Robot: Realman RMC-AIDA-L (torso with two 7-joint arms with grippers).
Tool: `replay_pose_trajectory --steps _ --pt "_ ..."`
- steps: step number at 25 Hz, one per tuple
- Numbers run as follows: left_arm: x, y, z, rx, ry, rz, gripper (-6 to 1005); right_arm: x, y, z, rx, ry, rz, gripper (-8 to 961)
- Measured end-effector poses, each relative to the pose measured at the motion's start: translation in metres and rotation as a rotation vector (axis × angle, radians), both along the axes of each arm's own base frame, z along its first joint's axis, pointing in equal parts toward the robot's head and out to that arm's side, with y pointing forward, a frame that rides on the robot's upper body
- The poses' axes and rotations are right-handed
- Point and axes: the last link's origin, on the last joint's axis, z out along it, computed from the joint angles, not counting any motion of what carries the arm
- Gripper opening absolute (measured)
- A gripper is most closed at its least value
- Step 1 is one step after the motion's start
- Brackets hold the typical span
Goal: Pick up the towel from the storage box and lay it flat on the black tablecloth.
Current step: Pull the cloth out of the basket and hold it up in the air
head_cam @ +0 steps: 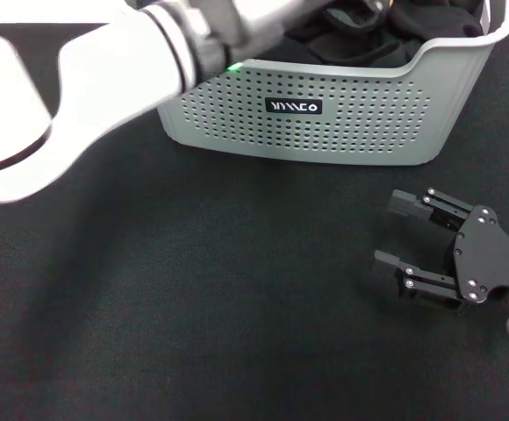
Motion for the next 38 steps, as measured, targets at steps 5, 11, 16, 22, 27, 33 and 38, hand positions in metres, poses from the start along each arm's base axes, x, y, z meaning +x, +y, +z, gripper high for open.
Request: replay_pose_trajectory --steps 5,11,16,22,27,33,38 --pt "-0.014 -0.019 0.043 -0.034 -0.336 -0.024 3 0.0 0.0 0.0 0.003 0.005 -0.002 770" --pt "-0.04 -0.059 0.097 -0.134 -0.662 -0.144 3 -0.001 0.0 0.001 0.002 0.01 0.001 770" --pt "-0.05 -0.084 0.122 -0.258 -0.804 -0.233 3 -0.004 -0.001 0.002 0.001 0.024 0.022 770" --pt "-0.051 -0.112 0.142 -0.322 -0.903 -0.369 3 -0.013 -0.003 0.007 -0.007 0.062 0.074 769" --pt "-0.046 -0.121 0.142 -0.327 -0.907 -0.393 3 -0.023 -0.005 0.009 -0.012 0.096 0.134 769" --pt "-0.058 -0.11 0.122 -0.304 -0.896 -0.294 4 -0.04 -0.004 0.006 -0.024 0.127 0.205 769" --pt "-0.06 -0.102 0.102 -0.258 -0.845 -0.239 4 -0.057 -0.004 0.002 -0.007 0.16 0.292 769"
